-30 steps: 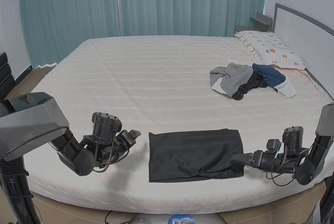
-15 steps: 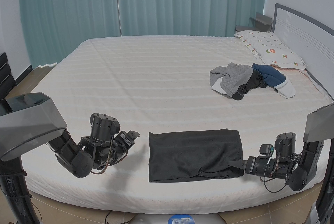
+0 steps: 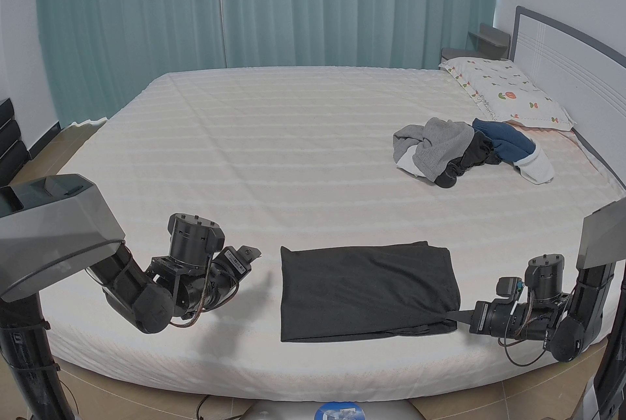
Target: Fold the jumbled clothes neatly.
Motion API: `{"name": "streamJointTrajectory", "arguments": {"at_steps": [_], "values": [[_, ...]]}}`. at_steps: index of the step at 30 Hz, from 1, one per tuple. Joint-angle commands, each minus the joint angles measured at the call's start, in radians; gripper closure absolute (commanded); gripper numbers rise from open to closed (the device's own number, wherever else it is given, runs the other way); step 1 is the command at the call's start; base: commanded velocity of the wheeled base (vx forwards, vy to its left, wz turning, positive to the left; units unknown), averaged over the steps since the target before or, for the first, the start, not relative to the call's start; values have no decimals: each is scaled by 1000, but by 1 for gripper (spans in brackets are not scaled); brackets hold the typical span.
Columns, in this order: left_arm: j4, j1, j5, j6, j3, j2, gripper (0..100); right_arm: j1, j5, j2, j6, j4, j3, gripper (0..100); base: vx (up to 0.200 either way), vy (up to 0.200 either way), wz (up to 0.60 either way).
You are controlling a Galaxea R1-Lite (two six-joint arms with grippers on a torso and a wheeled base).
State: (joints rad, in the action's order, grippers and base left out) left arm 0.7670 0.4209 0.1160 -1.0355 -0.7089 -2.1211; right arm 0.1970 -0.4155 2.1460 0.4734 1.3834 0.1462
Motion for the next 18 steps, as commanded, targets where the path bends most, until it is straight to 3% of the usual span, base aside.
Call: {"name": "streamJointTrajectory", "arguments": {"at_steps": [1, 2, 3, 14, 15, 18], "values": [[0, 1, 1, 0, 0, -2, 0, 2, -2, -12, -9, 0, -13, 100, 0, 0, 0], [0, 1, 2, 2, 0, -2, 0, 2, 0, -11, -13, -1, -17, 100, 0, 0, 0], [0, 1, 1, 0, 0, -2, 0, 2, -2, -8, -19, -1, -22, 0, 0, 0, 0], [0, 3, 2, 2, 0, -2, 0, -14, -9, -3, -44, 29, -39, 0, 0, 0, 0], [0, 3, 1, 2, 0, -2, 0, -14, -11, 0, -42, 40, -42, 100, 0, 0, 0], [0, 3, 2, 0, 0, -3, 0, -14, -23, -1, -36, 62, -46, 100, 0, 0, 0]]}}
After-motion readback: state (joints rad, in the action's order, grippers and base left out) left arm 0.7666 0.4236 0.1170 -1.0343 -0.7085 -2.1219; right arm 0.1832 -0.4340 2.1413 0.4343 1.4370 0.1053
